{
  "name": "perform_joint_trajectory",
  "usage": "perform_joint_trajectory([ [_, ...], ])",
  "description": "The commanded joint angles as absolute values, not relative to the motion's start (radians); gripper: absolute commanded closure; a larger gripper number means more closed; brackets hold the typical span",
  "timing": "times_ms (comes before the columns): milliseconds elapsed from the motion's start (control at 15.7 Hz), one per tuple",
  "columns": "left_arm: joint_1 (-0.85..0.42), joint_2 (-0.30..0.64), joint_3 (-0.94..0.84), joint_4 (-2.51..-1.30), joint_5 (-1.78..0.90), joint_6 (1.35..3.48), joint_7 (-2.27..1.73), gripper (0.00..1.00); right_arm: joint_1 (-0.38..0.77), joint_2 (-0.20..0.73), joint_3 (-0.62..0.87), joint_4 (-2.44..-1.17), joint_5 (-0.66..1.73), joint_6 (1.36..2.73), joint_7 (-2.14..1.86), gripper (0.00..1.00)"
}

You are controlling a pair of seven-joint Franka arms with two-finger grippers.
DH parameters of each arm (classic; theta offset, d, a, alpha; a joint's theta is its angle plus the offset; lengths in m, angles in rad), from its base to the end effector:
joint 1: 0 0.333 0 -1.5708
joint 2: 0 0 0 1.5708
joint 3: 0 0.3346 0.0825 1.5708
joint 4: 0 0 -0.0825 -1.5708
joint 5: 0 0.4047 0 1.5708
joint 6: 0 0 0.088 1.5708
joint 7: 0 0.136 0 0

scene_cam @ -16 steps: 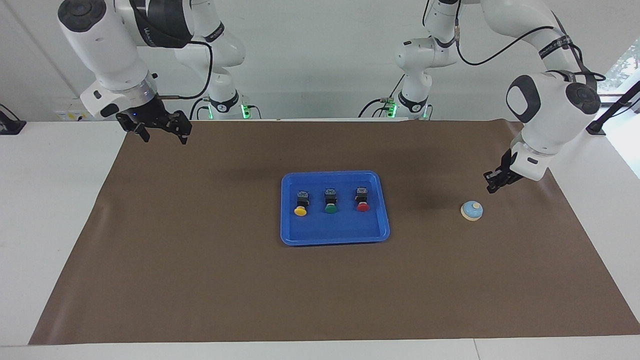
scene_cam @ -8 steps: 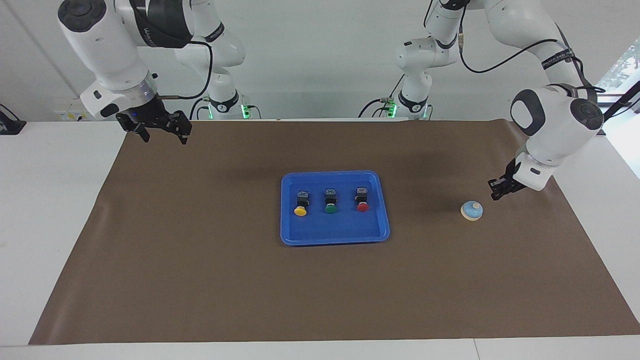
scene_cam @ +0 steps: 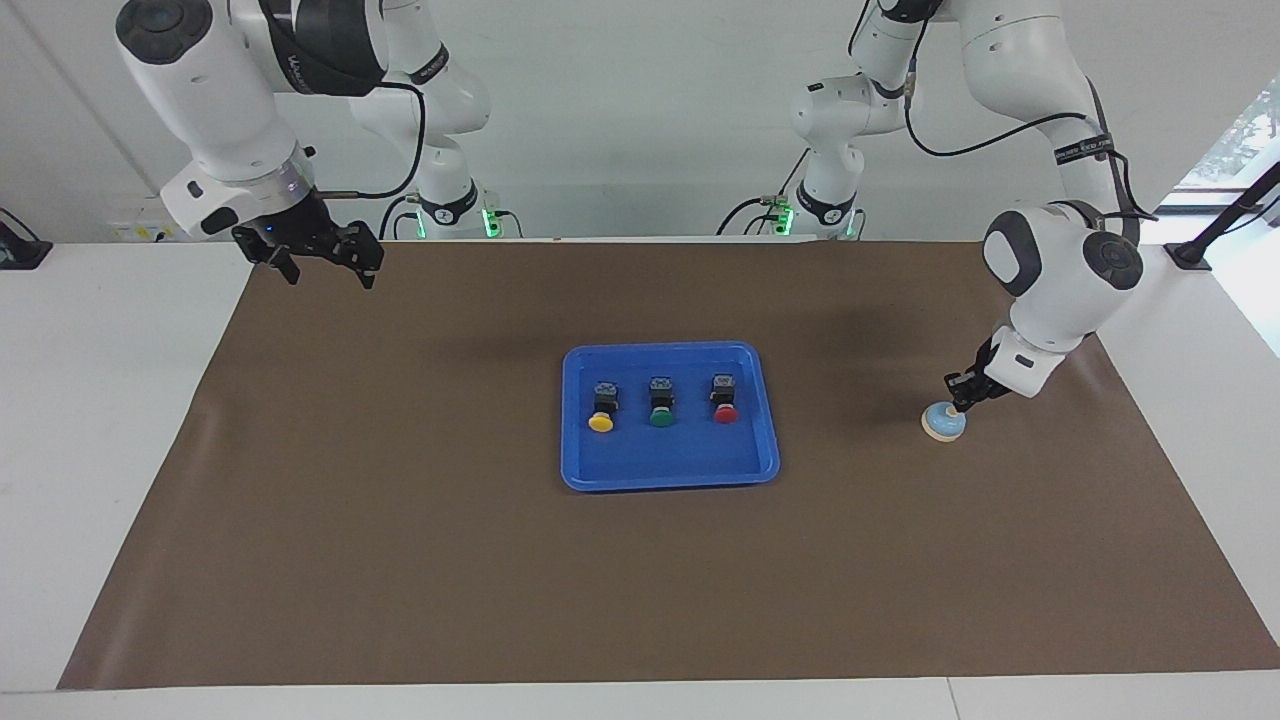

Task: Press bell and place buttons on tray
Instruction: 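Move the left gripper over the bell and press down again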

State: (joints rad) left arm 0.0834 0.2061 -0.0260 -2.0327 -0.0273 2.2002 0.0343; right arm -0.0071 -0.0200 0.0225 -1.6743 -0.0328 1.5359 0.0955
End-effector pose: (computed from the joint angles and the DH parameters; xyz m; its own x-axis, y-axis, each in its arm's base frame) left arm 0.5998 0.0331 0.3185 0.9985 0.0395 -0.0378 0.0405 -0.9988 0.0281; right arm 0.5573 0.0041 0.5723 0.9901 -0.0813 -0.1144 -0.0766 -0.9961 0.0442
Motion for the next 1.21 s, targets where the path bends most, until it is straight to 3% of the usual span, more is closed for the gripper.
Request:
perform_joint_trajectory([
  [0,0.075,0.215,-0.021,-2.056,-0.017,2.244,0.046,1.00,-0.028,-0.037,0.037,-1.684,-0.034,1.529,0.071,0.00],
  [255,0.077,0.224,-0.020,-2.023,-0.015,2.206,0.048,1.00,-0.028,-0.037,0.037,-1.684,-0.034,1.529,0.072,0.00],
  [510,0.072,0.224,-0.020,-1.823,-0.015,1.955,0.046,1.00,-0.026,-0.037,0.037,-1.684,-0.034,1.529,0.072,0.00],
  [702,0.071,0.195,-0.021,-1.772,-0.009,1.838,0.046,1.00,-0.026,-0.037,0.037,-1.684,-0.034,1.529,0.072,0.00],
  [765,0.069,0.175,-0.023,-1.773,-0.009,1.821,0.046,0.90,-0.026,-0.037,0.037,-1.686,-0.034,1.529,0.072,0.00],
  [829,0.063,0.160,-0.025,-1.775,-0.009,1.798,0.045,0.54,-0.028,-0.037,0.037,-1.686,-0.034,1.529,0.072,0.00],
  [893,0.058,0.153,-0.026,-1.778,-0.009,1.781,0.040,0.08,-0.026,-0.037,0.037,-1.684,-0.034,1.529,0.072,0.00],
  [957,0.058,0.150,-0.025,-1.776,-0.009,1.770,0.032,0.00,-0.026,-0.037,0.037,-1.686,-0.034,1.529,0.072,0.00],
  [1148,0.055,0.068,-0.031,-1.785,-0.011,1.712,-0.021,0.00,-0.028,-0.037,0.037,-1.686,-0.034,1.529,0.072,0.00],
])
